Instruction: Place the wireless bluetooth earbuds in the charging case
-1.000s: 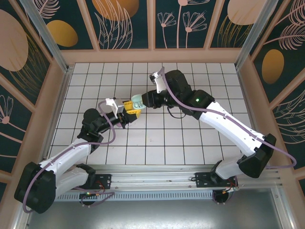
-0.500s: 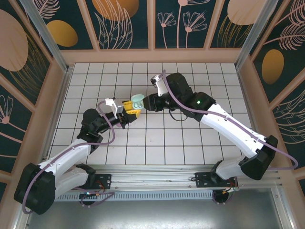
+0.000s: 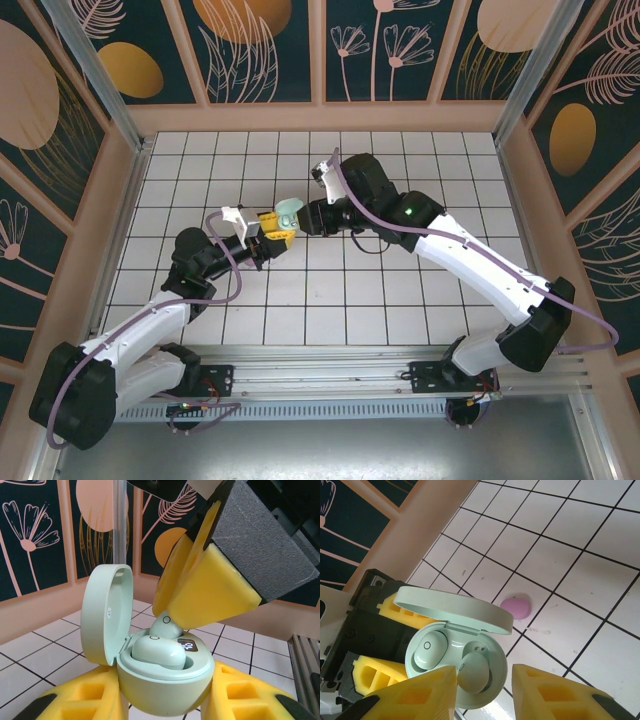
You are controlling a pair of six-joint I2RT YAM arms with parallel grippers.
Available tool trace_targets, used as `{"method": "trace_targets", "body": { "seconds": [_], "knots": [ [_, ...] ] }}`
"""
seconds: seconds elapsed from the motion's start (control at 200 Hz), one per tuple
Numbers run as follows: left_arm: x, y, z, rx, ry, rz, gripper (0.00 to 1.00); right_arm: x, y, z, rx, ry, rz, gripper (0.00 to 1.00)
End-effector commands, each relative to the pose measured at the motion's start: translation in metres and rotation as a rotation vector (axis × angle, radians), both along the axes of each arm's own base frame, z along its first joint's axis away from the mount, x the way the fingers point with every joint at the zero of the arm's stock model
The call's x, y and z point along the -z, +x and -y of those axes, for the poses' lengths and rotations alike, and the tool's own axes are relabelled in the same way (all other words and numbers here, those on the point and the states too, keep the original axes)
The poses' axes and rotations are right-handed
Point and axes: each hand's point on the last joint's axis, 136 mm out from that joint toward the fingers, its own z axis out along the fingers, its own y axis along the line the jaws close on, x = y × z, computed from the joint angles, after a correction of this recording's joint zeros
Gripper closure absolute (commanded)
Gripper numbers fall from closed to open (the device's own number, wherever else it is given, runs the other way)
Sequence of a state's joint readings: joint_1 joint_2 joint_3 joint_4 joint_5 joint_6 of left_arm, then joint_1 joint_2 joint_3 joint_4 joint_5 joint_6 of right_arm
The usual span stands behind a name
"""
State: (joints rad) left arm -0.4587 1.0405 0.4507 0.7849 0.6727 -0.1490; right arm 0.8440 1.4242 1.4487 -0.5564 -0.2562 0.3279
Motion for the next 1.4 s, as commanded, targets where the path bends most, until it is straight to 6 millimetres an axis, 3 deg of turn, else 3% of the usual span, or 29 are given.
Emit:
{"method": "trace_targets", "body": {
  "seconds": [0.0,0.2,0.961,1.241,1.396],
  "knots": [
    [-0.020,-0.006,0.001,0.015,-0.020,0.076,1.00,-0.006,0.001,0.000,-0.005,-0.009,0.019,0.68],
    [-0.020,-0.006,0.001,0.015,-0.018,0.076,1.00,-0.007,0.003,0.000,-0.025,-0.008,0.023,0.77],
    [-0.016,-0.007,0.006,0.053,-0.003,0.066,1.00,-0.014,0.005,0.007,-0.071,0.084,0.005,0.81],
    [-0.017,-0.013,0.008,0.090,-0.001,0.068,1.00,-0.049,0.015,0.042,0.044,0.198,0.091,0.81],
    [-0.022,-0.023,0.014,0.177,-0.001,0.082,1.00,-0.058,0.018,0.036,0.008,0.219,0.090,0.80]
  ]
}}
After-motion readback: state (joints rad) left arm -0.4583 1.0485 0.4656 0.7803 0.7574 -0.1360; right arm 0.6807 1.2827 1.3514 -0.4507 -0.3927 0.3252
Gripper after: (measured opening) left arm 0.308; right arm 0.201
